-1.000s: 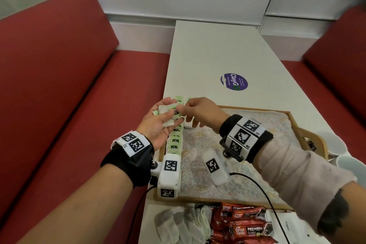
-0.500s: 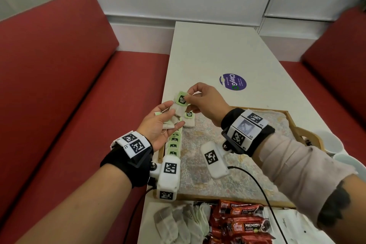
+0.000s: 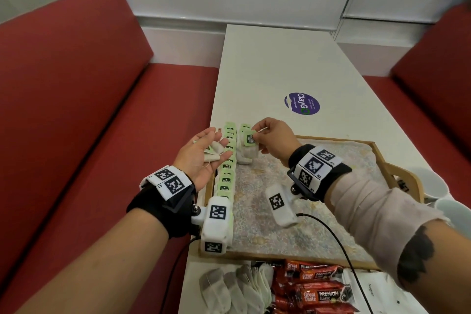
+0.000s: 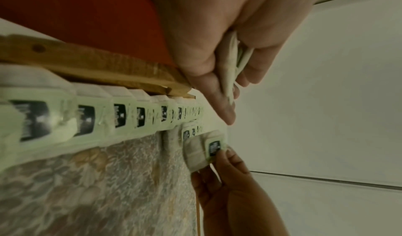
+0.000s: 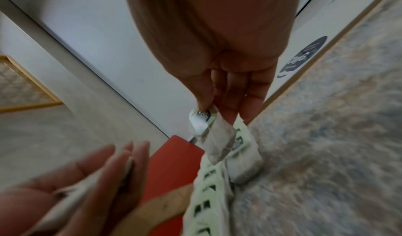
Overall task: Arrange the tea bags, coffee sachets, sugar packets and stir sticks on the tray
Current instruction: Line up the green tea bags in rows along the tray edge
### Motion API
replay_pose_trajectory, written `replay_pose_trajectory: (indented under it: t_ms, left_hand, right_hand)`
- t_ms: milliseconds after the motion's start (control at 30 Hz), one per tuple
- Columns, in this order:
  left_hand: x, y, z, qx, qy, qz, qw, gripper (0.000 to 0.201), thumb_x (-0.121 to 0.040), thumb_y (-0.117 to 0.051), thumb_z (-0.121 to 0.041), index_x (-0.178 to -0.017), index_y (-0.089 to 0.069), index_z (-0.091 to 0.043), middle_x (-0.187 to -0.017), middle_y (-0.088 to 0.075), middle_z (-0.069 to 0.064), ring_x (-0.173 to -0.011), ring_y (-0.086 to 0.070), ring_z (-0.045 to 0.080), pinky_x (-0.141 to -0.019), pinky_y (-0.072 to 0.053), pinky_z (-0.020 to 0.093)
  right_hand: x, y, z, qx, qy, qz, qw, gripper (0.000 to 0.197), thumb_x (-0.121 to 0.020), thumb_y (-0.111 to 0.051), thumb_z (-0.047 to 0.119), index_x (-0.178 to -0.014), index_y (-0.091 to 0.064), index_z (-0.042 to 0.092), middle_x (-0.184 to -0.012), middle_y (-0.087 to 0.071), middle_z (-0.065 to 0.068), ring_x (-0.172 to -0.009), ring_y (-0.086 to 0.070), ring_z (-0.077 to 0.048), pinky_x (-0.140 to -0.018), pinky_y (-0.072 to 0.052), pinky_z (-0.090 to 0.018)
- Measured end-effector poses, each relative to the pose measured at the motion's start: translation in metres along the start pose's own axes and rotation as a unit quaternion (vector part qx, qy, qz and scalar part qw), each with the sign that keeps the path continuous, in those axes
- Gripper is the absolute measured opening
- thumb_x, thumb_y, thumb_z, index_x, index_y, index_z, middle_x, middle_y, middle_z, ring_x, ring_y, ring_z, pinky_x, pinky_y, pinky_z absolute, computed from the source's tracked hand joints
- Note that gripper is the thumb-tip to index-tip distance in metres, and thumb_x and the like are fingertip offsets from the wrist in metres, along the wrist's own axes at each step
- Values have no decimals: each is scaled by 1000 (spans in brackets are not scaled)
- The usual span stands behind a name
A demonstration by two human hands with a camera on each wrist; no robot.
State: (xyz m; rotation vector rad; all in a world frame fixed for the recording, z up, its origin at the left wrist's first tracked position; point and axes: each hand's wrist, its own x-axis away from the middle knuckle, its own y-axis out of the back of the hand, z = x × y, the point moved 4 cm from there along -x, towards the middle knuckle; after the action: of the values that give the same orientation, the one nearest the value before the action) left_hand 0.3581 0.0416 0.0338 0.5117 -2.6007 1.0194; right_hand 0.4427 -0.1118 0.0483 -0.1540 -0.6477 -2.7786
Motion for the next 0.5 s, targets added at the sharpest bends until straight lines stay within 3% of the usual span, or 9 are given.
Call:
replay_pose_trajectory:
  t_ms: [200,333,500]
  left_hand:
    - [-2,3,1,21,15,4,1000,14,-96,-53,-22,-97,-59,-9,-96,-65,6,-92,-65,20,-57,-59,30]
    - [-2,4,0,52,28,16,998,31,-98,-44,-37,-95,-59,-10,-96,-65,7,-93,-65,23,-59,-60,34]
    - [1,3,-1,56,41,20,997,43,-99,-36,-45,-97,-59,-9,-96,-65,8,-91,-65,24,-59,-60,36]
  right_hand:
    - [-4,-19,-28,42,-58,44,997,24,-87,-58,-5,-76,-53,16,-71,-58,-4,-54,-54,-18,-53,-48,-30]
    - [-9,-25,-33,61,-64,43,995,26,-84,-63,-4,-76,-53,19,-75,-58,-5,-68,-59,-25,-71,-55,-44]
    - [-15,-28,-33,105,-61,23,992,26,-80,-68,1,-73,-53,21,-85,-63,-7,-80,-63,-28,-78,-57,-43]
